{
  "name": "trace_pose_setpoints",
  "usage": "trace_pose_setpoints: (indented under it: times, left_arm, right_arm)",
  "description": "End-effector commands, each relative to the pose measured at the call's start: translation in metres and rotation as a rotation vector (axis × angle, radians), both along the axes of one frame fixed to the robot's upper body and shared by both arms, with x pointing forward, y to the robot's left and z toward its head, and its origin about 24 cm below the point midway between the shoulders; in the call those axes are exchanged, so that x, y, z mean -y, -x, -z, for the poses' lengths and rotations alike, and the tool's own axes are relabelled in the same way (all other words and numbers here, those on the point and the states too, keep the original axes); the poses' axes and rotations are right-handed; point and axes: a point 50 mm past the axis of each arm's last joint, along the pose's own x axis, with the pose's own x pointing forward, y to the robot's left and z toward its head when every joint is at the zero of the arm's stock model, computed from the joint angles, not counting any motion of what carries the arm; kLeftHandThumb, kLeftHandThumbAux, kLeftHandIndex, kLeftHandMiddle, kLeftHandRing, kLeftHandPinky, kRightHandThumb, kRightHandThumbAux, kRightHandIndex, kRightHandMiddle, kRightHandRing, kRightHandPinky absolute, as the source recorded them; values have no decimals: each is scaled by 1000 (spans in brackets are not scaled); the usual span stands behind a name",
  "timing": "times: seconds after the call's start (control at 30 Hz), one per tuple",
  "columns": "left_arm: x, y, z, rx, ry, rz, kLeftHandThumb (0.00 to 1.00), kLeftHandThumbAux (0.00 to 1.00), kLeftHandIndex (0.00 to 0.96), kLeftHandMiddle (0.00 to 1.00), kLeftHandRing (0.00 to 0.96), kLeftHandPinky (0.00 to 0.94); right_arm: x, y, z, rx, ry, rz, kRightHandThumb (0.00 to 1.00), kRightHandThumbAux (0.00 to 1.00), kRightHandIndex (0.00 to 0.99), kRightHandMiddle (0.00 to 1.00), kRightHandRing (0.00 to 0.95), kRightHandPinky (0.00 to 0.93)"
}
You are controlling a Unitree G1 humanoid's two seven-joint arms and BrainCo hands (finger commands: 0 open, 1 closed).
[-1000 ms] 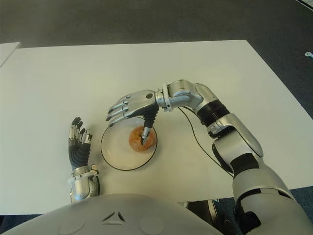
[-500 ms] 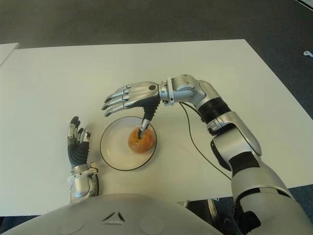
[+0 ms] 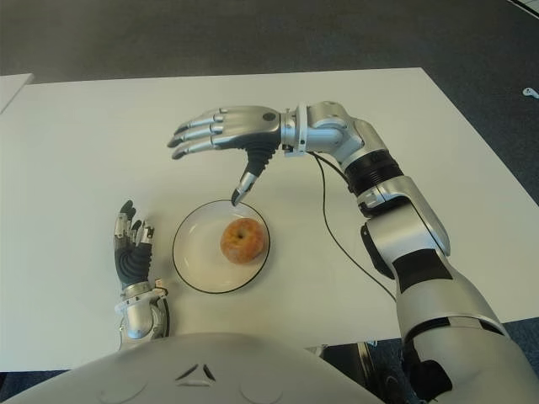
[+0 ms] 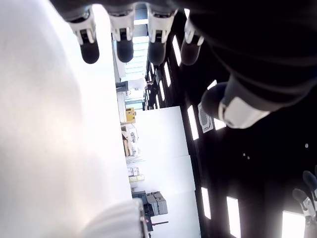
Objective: Put the apples into the plate.
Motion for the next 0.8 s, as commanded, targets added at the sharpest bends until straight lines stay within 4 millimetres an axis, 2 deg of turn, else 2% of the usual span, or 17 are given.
trace_pose_setpoints:
  times: [0.03,0.3,0.47,0.53,0.6,0.67,0.8]
  left_arm:
    - [10,8,12,-89,50,-9,0,526,124,78,61,40]
    - [14,5,10,-79,69,-18,0,545,126,73,59,56]
    - [16,7,9,-76,76,-4,0,554,127,81,69,69]
    - [17,7,10,-78,80,-2,0,556,130,84,73,76]
    - [13,5,15,-78,84,23,0,563,127,78,70,68]
    - [12,5,17,-82,87,42,1,563,113,60,51,39]
    - [10,7,17,-84,79,47,12,540,79,21,13,8]
  right_arm:
    - [7,-7,-6,-34,-14,49,93,289,0,0,0,0]
    - [32,-15,-7,-154,-56,155,90,285,0,0,0,0]
    - [62,-23,-6,-253,-174,289,64,274,0,0,0,0]
    - [71,-31,4,-344,-233,365,60,273,0,0,0,0]
    - [91,-57,32,-640,-441,587,62,271,0,0,0,0]
    - [102,-62,48,-830,-608,646,74,280,0,0,0,0]
    - [103,-55,58,-889,-714,620,96,298,0,0,0,0]
